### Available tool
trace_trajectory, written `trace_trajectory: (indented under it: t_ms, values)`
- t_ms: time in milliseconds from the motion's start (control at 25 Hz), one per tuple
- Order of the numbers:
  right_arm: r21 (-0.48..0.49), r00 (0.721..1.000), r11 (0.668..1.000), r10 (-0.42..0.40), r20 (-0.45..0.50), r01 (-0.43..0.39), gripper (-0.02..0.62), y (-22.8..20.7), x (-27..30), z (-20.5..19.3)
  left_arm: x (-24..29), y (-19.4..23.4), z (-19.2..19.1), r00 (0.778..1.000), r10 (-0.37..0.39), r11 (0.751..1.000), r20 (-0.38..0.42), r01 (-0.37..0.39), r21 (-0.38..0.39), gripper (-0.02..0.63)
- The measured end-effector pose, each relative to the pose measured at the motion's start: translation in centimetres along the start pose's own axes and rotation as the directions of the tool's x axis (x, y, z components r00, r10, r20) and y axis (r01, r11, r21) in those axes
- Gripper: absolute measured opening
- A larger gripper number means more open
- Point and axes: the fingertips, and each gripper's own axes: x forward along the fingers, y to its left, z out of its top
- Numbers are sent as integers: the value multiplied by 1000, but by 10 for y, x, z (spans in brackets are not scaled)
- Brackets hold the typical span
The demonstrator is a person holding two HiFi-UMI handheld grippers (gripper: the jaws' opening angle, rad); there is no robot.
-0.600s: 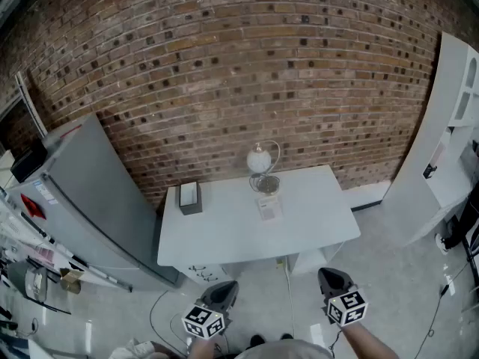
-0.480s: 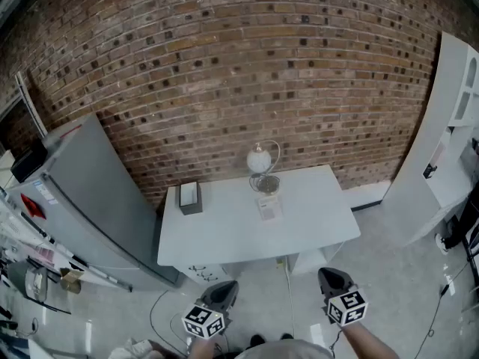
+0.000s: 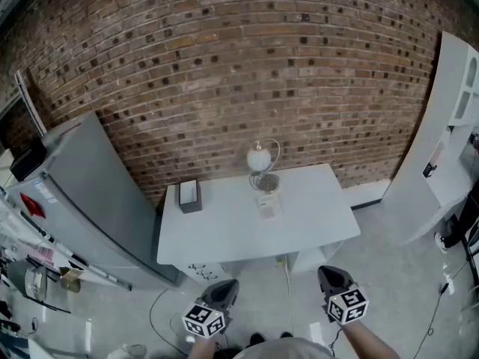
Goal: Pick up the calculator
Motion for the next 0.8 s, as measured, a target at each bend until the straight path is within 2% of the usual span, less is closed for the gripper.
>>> trace_trajectory:
  t_ms: [280, 560, 800]
  values:
    - [25, 1000, 1000, -9, -16, 10, 11, 2, -2, -7, -5, 1, 0, 1000, -3, 1000, 4, 3, -5, 22]
    - [18, 1000, 1000, -9, -15, 9, 12, 12, -3, -10, -9, 1, -5, 999, -33, 999, 1, 33, -7, 81]
    - [18, 1000, 1000, -25, -17, 25, 12, 26, -2, -12, -17, 11, -9, 999, -53, 998, -5, 53, -22, 160]
